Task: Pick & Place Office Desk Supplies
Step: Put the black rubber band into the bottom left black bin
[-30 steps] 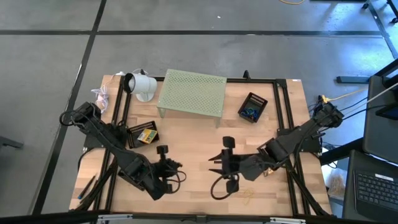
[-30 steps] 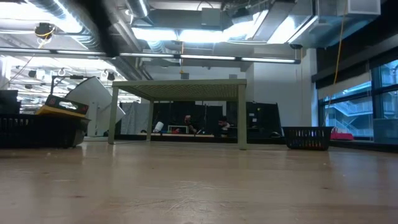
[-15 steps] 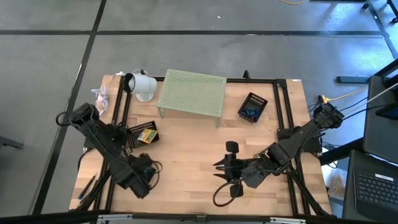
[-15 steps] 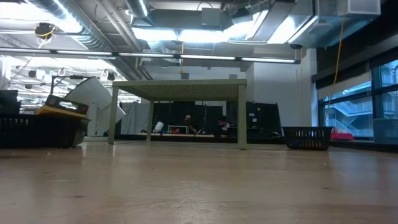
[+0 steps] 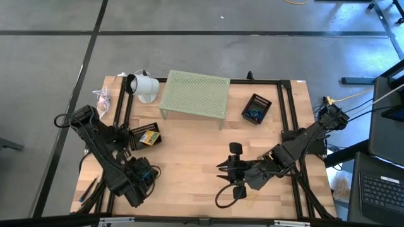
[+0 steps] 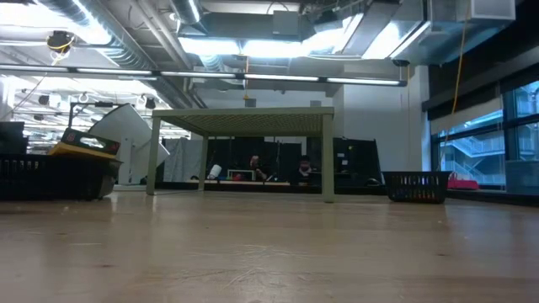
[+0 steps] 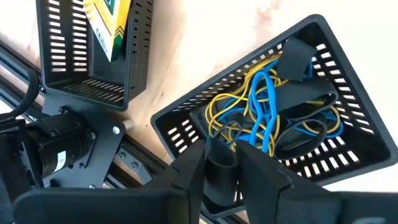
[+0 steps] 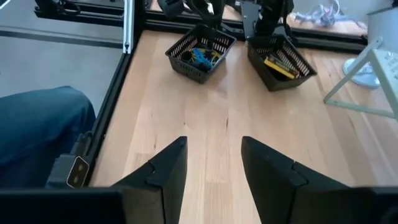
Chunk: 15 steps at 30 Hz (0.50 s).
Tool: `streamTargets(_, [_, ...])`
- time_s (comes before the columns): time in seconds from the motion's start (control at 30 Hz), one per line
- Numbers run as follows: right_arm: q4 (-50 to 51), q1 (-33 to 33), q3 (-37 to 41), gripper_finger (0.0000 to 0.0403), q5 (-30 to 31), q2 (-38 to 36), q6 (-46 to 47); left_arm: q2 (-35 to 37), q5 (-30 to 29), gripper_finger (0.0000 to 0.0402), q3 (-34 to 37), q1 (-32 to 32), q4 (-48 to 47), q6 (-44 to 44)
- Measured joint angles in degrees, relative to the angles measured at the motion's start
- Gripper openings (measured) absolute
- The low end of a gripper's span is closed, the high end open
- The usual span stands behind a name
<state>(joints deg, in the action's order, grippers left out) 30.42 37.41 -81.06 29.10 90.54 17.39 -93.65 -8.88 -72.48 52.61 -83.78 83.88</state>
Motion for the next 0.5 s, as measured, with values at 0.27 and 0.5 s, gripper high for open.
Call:
streamTargets(0.27, [4.82,0.21,0.0,0.0155,-0.21,0.0,7.03,0.0,0.85,0.0097,-0.01,0.64,0.93,1.02])
streamTargets(0.5, [8.69,0.35,0.02,0.0155,-0.2,0.0,10.69,0.0,-1.12,0.0105,-0.07,0.6,4.16,-0.33])
